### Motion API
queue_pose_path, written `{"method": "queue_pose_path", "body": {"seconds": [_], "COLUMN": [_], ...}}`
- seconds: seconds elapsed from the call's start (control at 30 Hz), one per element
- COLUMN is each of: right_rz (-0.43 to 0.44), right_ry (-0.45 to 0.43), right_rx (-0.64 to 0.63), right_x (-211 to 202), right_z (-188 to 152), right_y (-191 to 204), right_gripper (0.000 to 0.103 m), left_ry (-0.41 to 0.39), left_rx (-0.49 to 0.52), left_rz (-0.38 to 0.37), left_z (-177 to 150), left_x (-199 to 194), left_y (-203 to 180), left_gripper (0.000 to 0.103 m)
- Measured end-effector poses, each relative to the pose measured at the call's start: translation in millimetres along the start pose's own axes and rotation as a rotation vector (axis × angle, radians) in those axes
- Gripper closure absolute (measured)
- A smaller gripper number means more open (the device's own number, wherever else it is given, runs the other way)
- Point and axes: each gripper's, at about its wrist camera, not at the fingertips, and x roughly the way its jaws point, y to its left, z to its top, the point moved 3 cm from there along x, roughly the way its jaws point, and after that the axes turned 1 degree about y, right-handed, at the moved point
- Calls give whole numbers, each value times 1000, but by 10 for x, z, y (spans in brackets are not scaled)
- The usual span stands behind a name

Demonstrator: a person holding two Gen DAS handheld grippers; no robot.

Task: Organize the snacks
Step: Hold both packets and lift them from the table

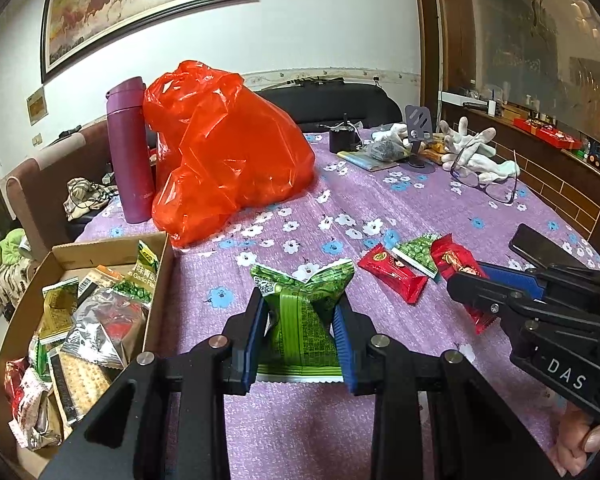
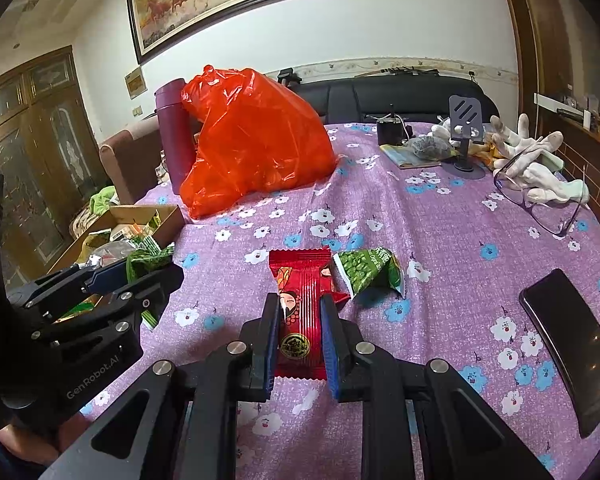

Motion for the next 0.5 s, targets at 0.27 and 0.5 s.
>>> {"method": "queue_pose_path", "body": {"seconds": [0.27, 0.5], "right_rz": [-1, 4], "right_ry": [-4, -12], "right_rx": [1, -4], "right_x": [-9, -22], "right_z": [-1, 4], "right_y": [-1, 19], "right_gripper": [82, 82], "left_ry": [-13, -27], "left_rx": [7, 3], "left_rz": [12, 17], "left_z": [3, 14], "left_x": [-25, -57], "left_y": [-11, 0], "left_gripper": [72, 72]}}
